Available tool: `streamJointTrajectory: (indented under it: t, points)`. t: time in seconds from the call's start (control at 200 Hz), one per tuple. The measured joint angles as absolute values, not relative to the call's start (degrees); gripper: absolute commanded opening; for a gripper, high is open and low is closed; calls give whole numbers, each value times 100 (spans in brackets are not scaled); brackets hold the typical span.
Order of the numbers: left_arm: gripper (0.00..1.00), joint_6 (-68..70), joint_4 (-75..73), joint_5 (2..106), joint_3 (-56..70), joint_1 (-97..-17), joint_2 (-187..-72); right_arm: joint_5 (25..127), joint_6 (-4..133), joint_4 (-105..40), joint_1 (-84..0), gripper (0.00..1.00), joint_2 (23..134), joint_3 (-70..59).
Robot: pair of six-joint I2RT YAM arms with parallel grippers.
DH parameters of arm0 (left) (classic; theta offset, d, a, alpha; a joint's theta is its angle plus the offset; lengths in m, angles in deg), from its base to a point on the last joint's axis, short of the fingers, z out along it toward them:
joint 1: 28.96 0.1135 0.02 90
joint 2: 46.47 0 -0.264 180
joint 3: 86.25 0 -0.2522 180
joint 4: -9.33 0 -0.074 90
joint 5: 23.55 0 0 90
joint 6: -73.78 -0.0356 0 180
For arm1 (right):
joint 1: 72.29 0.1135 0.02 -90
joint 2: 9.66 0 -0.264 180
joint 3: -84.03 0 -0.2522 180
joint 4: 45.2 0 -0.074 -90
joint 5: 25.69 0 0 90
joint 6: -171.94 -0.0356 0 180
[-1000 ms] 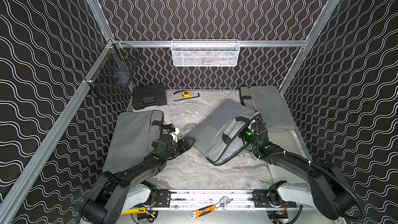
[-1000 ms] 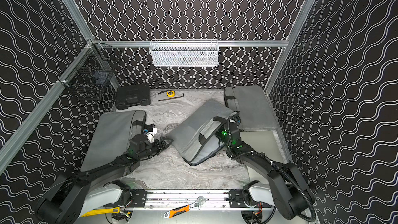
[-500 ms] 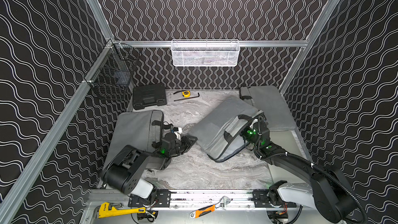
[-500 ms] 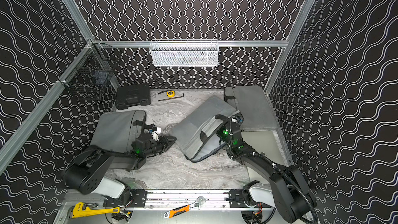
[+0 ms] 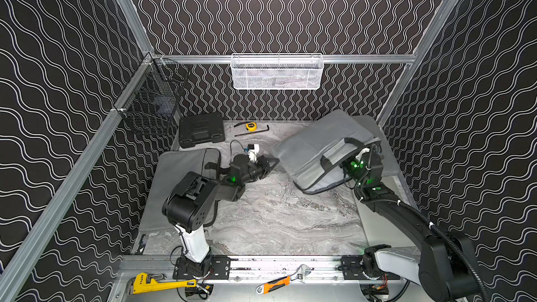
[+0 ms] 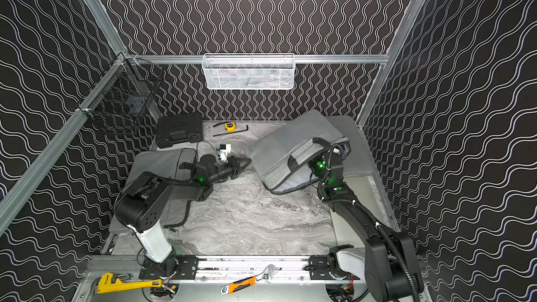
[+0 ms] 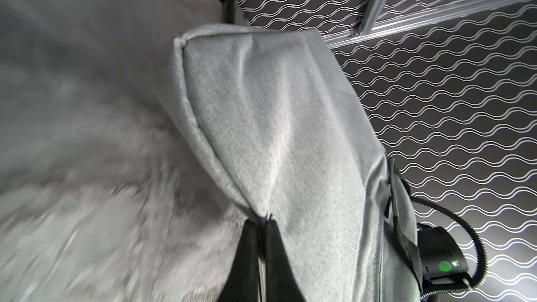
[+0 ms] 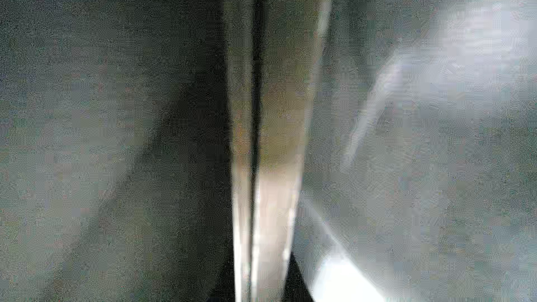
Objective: Open the zippered laptop bag and take out the laptop
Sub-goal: Take out the laptop from the zippered laptop bag.
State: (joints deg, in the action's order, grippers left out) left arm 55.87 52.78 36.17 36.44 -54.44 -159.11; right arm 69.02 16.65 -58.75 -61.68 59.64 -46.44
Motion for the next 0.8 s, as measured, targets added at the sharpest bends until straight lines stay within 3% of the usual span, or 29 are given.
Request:
streamJointTrajectory:
  t: [0.37,0.801]
  points:
    - [0,4901,3809,3390,775,-5293,-17428,7475,1625,-6013,-7132,0,6821,-4073]
    - [0,3817,2132,3586,-2753,-5127,-19605,7847,1693,-6350,-7464,0,8373,-3100]
